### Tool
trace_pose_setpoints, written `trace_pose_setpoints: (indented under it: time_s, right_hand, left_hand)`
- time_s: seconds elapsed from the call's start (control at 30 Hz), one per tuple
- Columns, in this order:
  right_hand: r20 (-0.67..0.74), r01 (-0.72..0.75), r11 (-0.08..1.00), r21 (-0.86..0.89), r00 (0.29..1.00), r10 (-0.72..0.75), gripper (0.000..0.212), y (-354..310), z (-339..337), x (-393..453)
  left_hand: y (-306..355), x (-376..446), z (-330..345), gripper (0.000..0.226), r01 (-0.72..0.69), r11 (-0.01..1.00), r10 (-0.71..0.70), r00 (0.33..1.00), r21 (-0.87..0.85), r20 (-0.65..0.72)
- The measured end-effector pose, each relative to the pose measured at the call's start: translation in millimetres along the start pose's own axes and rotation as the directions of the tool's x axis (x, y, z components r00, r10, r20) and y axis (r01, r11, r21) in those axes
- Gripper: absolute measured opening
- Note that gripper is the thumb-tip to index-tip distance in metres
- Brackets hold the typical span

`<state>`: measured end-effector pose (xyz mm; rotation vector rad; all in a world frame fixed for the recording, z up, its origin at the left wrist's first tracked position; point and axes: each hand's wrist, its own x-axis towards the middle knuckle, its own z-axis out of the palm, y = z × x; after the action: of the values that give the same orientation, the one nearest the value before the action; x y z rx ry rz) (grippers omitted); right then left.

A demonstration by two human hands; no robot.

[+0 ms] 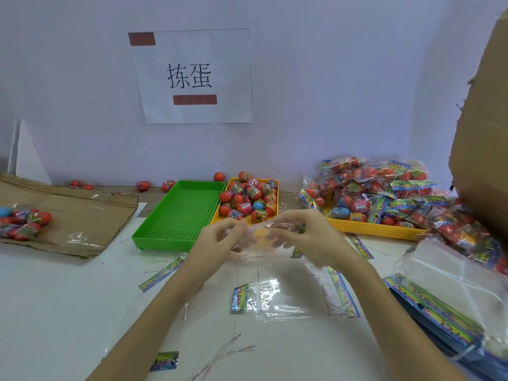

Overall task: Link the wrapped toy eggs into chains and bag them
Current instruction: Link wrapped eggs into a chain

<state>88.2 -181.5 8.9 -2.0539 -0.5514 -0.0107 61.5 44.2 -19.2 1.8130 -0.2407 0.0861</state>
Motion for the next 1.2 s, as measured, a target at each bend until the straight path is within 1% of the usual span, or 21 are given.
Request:
trace_pose_setpoints:
  time_s: [0.07, 0.1, 0.17, 0.23, 0.3, 0.37, 0.43, 0.5, 0.57, 0.63, 0.67, 0.7, 0.77, 0.83, 0.9, 0.93, 1.0, 1.07, 1.13, 1.17, 1.2]
  right_hand:
    - [-0.040, -0.002, 1.000, 0.006, 0.999, 0.002, 0.016, -0.2, -0.6, -0.4]
    - [-0.063, 0.005, 1.000, 0.001, 0.998, -0.005, 0.017, -0.6, -0.6, -0.3]
    - [-0.095, 0.022, 1.000, -0.009, 0.995, -0.022, 0.018, -1.2, -1.6, 0.2]
    - [-0.097, 0.035, 0.999, -0.040, 0.995, -0.039, 0.020, 0.9, -4.0, 0.6]
    - [-0.081, 0.046, 0.992, -0.114, 0.995, -0.055, 0.028, 3.6, -7.0, -0.2]
    - [-0.074, 0.043, 0.985, -0.169, 0.996, -0.056, 0.038, 4.9, -9.2, -1.1]
    - [-0.078, 0.037, 0.979, -0.202, 0.995, -0.054, 0.036, 5.4, -12.8, 0.5]
    - [-0.091, 0.035, 0.979, -0.203, 0.994, -0.055, 0.027, 5.1, -16.2, 1.5]
    - [-0.162, 0.040, 0.982, -0.186, 0.984, -0.071, 0.028, 4.6, -17.7, 0.4]
    - [-0.327, 0.039, 0.987, -0.157, 0.941, -0.090, 0.033, 7.5, -18.5, -0.1]
    - [-0.421, 0.030, 0.990, -0.138, 0.903, -0.087, 0.030, 9.2, -18.9, 0.6]
    - [-0.497, 0.019, 0.994, -0.104, 0.865, -0.068, 0.027, 10.7, -19.4, 1.8]
    - [-0.572, 0.010, 0.999, 0.048, 0.820, 0.020, 0.026, 12.2, -18.0, 3.1]
    - [-0.571, -0.025, 0.977, 0.211, 0.809, 0.144, 0.024, 11.2, -13.9, 3.4]
    - [-0.511, -0.091, 0.936, 0.339, 0.818, 0.265, 0.022, 8.3, -7.8, 3.2]
    - [-0.477, -0.107, 0.915, 0.389, 0.826, 0.299, 0.021, 6.9, -4.9, 3.4]
    - [-0.415, -0.100, 0.874, 0.476, 0.850, 0.324, 0.020, 3.3, 1.2, 3.4]
    - [-0.386, -0.066, 0.837, 0.544, 0.865, 0.319, 0.018, -1.8, 5.8, 3.8]
    - [-0.406, -0.017, 0.836, 0.548, 0.869, 0.284, 0.018, -7.0, 9.8, 3.5]
    - [-0.415, 0.005, 0.848, 0.530, 0.874, 0.254, 0.019, -9.9, 12.1, 3.0]
    - [-0.410, 0.020, 0.858, 0.514, 0.884, 0.225, 0.020, -12.9, 14.7, 2.3]
  left_hand:
    - [2.0, -0.1, 0.5, 0.048, -0.004, 0.998, 0.006, 1.000, -0.067, 0.027]
    - [2.2, -0.6, 0.1, 0.049, -0.024, 0.997, 0.028, 0.998, -0.067, 0.050]
    - [1.9, -2.1, -0.7, 0.046, -0.089, 0.996, 0.088, 0.991, 0.002, 0.105]
    - [-0.3, -4.1, -0.3, 0.042, -0.174, 0.977, 0.161, 0.981, 0.123, 0.109]
    - [-2.9, -5.6, 0.7, 0.031, -0.293, 0.905, 0.280, 0.956, 0.309, 0.086]
    - [-4.5, -7.1, 1.9, 0.026, -0.407, 0.765, 0.406, 0.906, 0.500, 0.116]
    - [-6.1, -6.8, 2.0, 0.028, -0.457, 0.674, 0.463, 0.874, 0.580, 0.150]
    - [-6.0, -5.8, 0.9, 0.027, -0.479, 0.650, 0.480, 0.860, 0.589, 0.170]
    - [-6.2, -4.6, -0.2, 0.016, -0.495, 0.608, 0.475, 0.853, 0.621, 0.216]
    - [-5.8, -4.4, -1.6, 0.017, -0.491, 0.574, 0.437, 0.861, 0.655, 0.262]
    - [-5.3, -4.8, -1.8, 0.020, -0.486, 0.571, 0.414, 0.867, 0.662, 0.280]
    - [-5.3, -4.8, -2.1, 0.023, -0.488, 0.572, 0.400, 0.867, 0.659, 0.296]
    - [-6.0, -5.3, -2.5, 0.034, -0.491, 0.579, 0.372, 0.870, 0.651, 0.324]
    - [-6.6, -7.0, -3.0, 0.048, -0.487, 0.574, 0.339, 0.873, 0.659, 0.350]
    - [-6.8, -7.8, -2.0, 0.059, -0.452, 0.597, 0.313, 0.892, 0.663, 0.326]
    - [-6.0, -7.8, -0.8, 0.064, -0.403, 0.649, 0.299, 0.915, 0.646, 0.270]
    - [-3.8, -7.0, 2.0, 0.067, -0.295, 0.782, 0.290, 0.952, 0.548, 0.099]
    - [-2.5, -4.8, 4.2, 0.056, -0.255, 0.836, 0.308, 0.951, 0.485, -0.031]
    - [-1.0, -3.3, 6.7, 0.039, -0.201, 0.908, 0.249, 0.965, 0.368, -0.088]
    - [0.9, -3.2, 7.9, 0.038, -0.150, 0.952, 0.185, 0.977, 0.268, -0.109]
    - [1.2, -2.5, 8.4, 0.043, -0.111, 0.976, 0.134, 0.984, 0.185, -0.117]
